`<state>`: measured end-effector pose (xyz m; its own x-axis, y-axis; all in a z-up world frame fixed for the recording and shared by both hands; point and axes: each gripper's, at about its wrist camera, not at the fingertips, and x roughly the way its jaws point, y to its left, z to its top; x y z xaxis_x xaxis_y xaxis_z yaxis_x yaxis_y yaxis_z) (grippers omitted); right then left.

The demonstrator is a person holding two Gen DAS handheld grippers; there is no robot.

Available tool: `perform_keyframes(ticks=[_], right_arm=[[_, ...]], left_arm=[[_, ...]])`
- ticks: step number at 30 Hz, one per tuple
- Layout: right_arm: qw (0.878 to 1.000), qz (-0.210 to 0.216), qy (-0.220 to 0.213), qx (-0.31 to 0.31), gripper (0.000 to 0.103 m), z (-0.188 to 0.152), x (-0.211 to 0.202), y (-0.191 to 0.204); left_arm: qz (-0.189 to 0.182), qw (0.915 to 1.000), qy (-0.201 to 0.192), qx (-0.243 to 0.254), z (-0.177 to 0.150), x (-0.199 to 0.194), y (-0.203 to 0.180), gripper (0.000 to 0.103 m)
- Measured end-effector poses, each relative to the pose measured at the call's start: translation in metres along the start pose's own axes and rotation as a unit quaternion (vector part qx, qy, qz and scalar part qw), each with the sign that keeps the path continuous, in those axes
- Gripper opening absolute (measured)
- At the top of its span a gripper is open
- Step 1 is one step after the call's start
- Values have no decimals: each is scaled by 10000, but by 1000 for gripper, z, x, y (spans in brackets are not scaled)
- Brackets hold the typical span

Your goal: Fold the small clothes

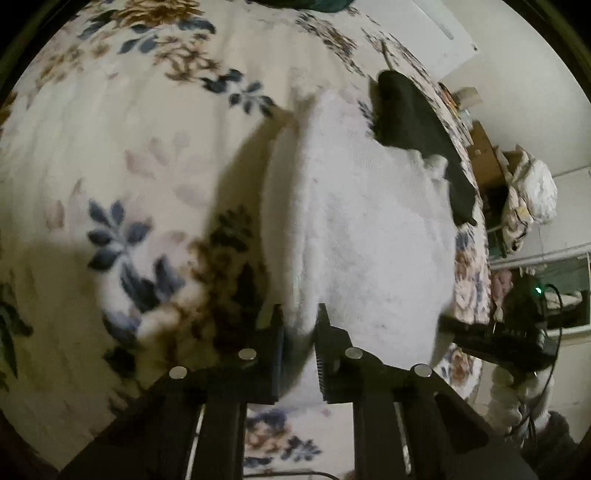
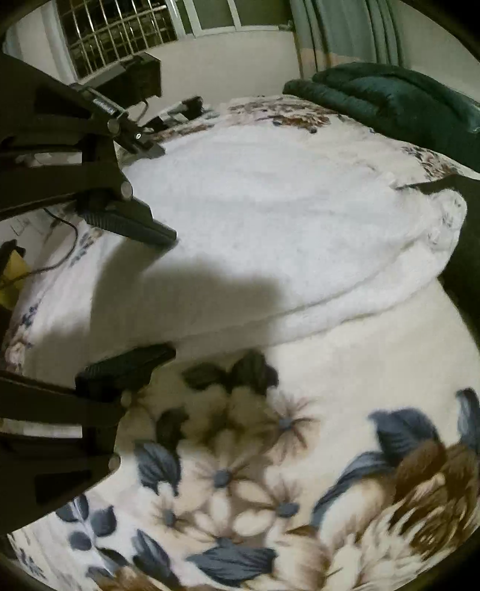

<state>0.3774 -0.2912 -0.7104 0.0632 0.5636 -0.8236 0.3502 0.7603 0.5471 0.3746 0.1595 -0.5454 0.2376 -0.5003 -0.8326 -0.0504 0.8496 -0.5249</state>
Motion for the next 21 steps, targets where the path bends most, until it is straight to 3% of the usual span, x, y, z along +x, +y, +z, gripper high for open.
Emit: perform_keyframes(ticks=[3, 5, 9, 10, 11, 13, 14, 15, 17, 21], right_arm=[[9988, -393, -302, -20, 4, -4, -4, 4], [9969, -694, -350, 133, 3, -6, -4, -2], [9986, -528, -100, -4, 5, -8, 0, 3], [9993, -372, -59, -20, 5, -8, -2, 4], [9997, -236, -26, 17, 12, -6, -5, 3], [9999, 27, -63, 152, 46, -3, -11, -2], [9994, 198, -140, 239, 75, 0, -13, -7], [9985, 402, -174, 327, 86, 3, -13, -11], [9961, 754, -92, 441, 90, 15, -5, -18], [9940, 1026, 280, 265, 90, 34, 30, -25]], left_arm=[[52, 9999, -39, -129, 11, 0, 19, 6], [57, 9999, -14, -106, 15, -2, 22, 6], [-230, 9997, -67, -66, 21, -19, 14, 8], [-393, 9991, -90, -144, 25, -21, 15, 18], [-522, 9982, -123, -260, 30, -22, 18, 41], [-832, 9952, -266, -440, 38, -20, 25, 66], [-993, 9928, -333, -576, 44, -15, 31, 66], [-1195, 9901, -308, -674, 49, -7, 35, 66], [-1340, 9873, -130, -845, 60, 13, 39, 66], [-1632, 9821, 236, -908, 75, 56, 39, 66]])
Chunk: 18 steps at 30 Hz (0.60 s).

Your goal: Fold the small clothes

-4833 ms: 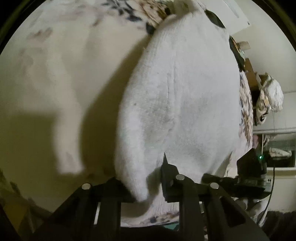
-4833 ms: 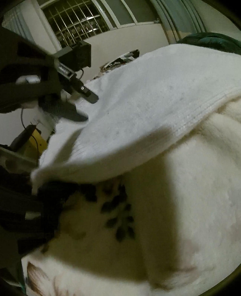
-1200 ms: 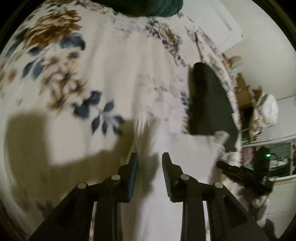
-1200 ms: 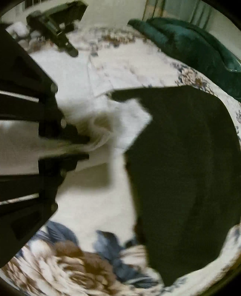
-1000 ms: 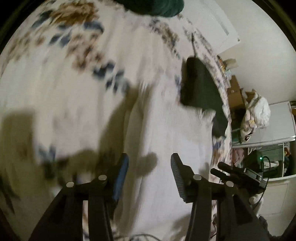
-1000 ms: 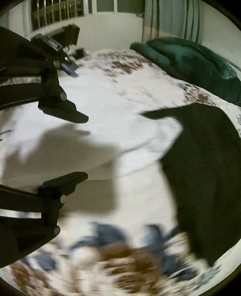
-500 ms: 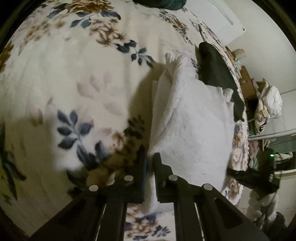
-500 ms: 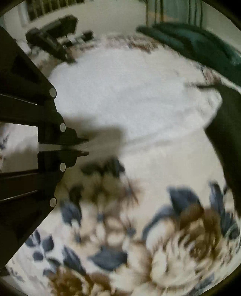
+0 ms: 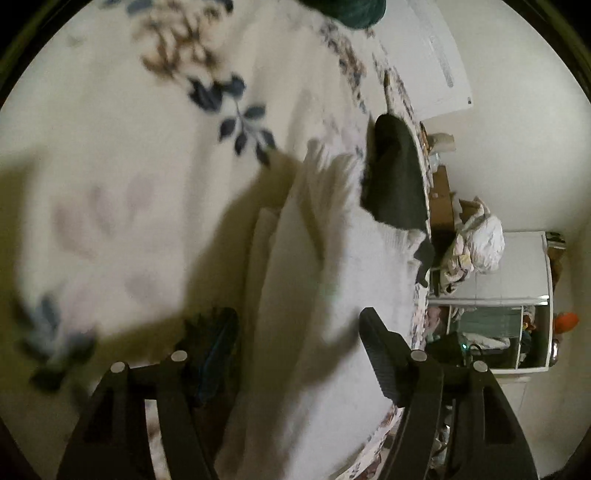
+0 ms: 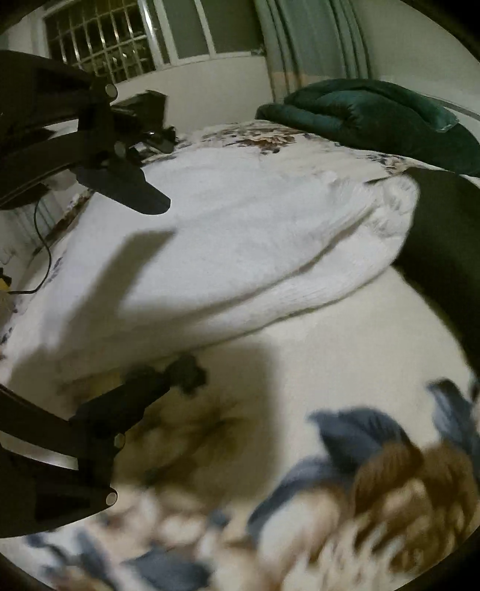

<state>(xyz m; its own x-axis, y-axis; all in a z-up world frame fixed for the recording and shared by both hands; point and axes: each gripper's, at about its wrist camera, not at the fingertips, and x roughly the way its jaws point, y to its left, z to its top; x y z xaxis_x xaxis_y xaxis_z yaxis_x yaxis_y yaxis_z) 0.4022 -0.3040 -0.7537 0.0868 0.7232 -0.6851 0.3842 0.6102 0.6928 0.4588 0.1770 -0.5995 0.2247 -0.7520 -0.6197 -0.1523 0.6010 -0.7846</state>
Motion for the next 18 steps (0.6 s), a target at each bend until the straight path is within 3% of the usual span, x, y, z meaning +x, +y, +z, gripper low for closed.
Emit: perform_keyframes(ticks=[4, 7, 9, 10, 11, 12, 13, 15, 18], right_arm=[[9985, 324, 406, -167, 92, 16, 35, -2], [9961, 631, 584, -202, 92, 22, 50, 5], [9952, 703, 650, -218, 92, 23, 59, 13], [9954, 662, 654, -240, 91, 22, 63, 17], [9955, 647, 629, -294, 86, 20, 68, 21], [9958, 607, 609, -321, 66, 19, 72, 26], [9961, 581, 604, -292, 54, 17, 74, 28], [9971, 571, 426, -275, 44, 13, 69, 33], [9980, 460, 228, -367, 39, 5, 55, 46]], left_arm=[[-249, 9990, 320, -185, 5, 30, 11, 66], [-271, 9993, 229, -124, 6, 33, 6, 65], [-146, 9997, 120, 142, 4, 29, -4, 42], [36, 9994, 54, 329, 2, 26, -12, 38], [131, 9989, -41, 456, -1, 21, -19, 34], [203, 9983, -118, 530, -2, 18, -25, 33], [359, 9969, -223, 657, -5, 13, -34, 31], [523, 9947, -317, 826, -10, 8, -46, 30], [713, 9915, -422, 1005, -16, 0, -66, 29]])
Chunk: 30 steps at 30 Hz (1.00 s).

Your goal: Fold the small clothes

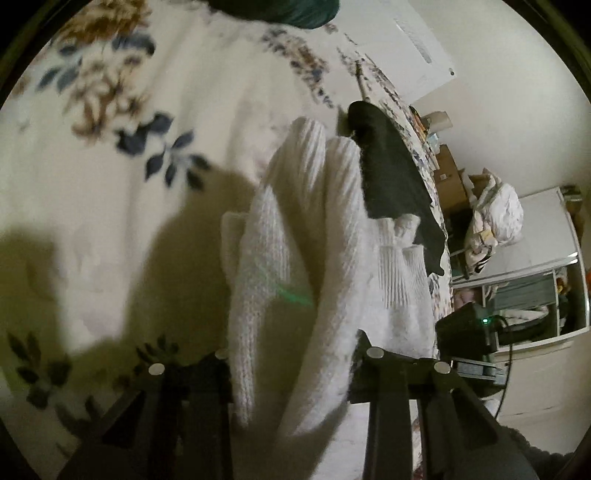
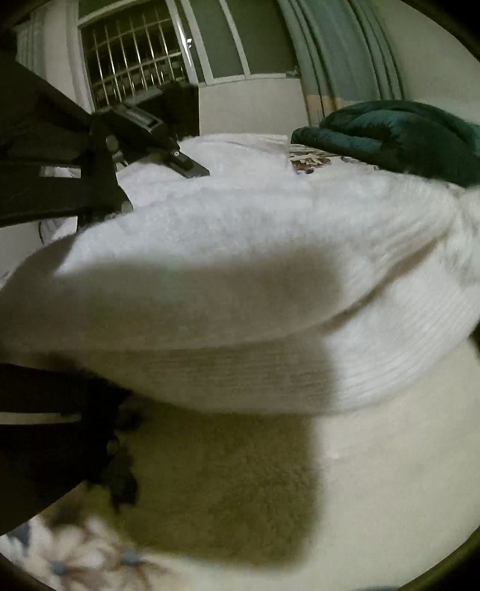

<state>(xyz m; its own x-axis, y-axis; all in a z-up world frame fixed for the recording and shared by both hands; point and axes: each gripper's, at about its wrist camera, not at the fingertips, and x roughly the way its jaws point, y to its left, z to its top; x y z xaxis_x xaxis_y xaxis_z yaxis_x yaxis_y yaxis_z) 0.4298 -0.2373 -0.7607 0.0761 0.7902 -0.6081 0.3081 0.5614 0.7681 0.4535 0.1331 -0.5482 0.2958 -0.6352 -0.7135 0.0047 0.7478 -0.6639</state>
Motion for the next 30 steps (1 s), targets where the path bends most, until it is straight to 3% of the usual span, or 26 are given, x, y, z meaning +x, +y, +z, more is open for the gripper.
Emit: perform_keyframes(ticks=[4, 9, 15, 19, 22, 30], right_arm=[[9995, 20, -230, -203, 38, -9, -33, 22], [9970, 52, -553, -548, 38, -5, -105, 59], [9906, 84, -1092, -815, 38, 30, -208, 101], [9850, 62, -1484, -881, 38, 75, -264, 115], [9828, 23, -1667, -798, 38, 116, -289, 110], [9852, -247, -1636, -453, 38, 213, -273, 51]], left_arm=[[23, 9998, -133, 129, 9, -14, -27, 29], [-61, 9990, -276, 332, 38, -23, -80, 29], [-315, 9968, -502, 544, 94, -15, -154, 29], [-399, 9943, -587, 793, 143, 14, -205, 29], [-385, 9938, -531, 900, 172, 48, -221, 29], [-95, 9957, -186, 904, 196, 149, -212, 29]])
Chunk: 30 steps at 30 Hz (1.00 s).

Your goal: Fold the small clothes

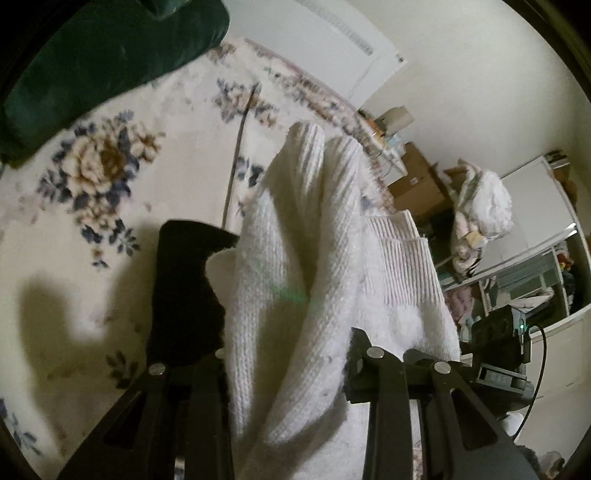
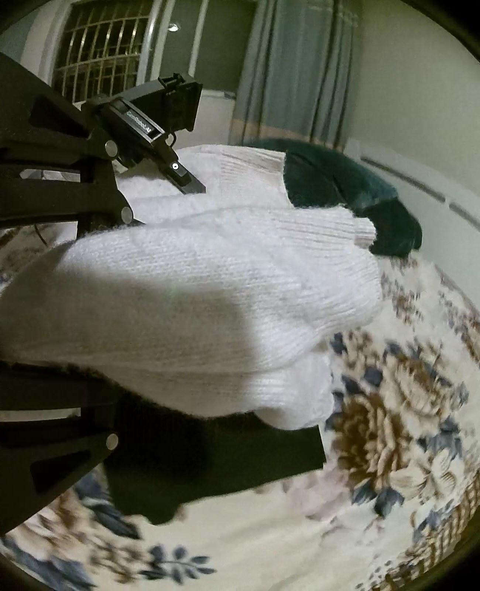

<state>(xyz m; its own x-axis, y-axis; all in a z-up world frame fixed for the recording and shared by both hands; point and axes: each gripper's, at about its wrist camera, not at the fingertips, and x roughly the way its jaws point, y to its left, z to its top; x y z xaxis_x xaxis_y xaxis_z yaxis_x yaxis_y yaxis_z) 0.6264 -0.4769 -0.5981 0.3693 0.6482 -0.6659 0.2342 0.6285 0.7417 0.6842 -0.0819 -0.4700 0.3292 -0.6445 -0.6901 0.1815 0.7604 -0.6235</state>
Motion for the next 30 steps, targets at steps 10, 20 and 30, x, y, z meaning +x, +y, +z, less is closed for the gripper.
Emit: perform_keyframes(ticks=[10, 20, 30], right_arm=[[9990, -315, 324, 75, 39, 20, 62, -62], [9825, -1778, 191, -519, 62, 11, 53, -30], [9164, -3767, -755, -1125, 103, -48, 11, 8]], left_arm=[[533, 9982, 268, 93, -12, 47, 15, 34], [1897, 9784, -47, 817, -22, 42, -20, 49], [3044, 9403, -483, 1446, -54, 15, -58, 101]])
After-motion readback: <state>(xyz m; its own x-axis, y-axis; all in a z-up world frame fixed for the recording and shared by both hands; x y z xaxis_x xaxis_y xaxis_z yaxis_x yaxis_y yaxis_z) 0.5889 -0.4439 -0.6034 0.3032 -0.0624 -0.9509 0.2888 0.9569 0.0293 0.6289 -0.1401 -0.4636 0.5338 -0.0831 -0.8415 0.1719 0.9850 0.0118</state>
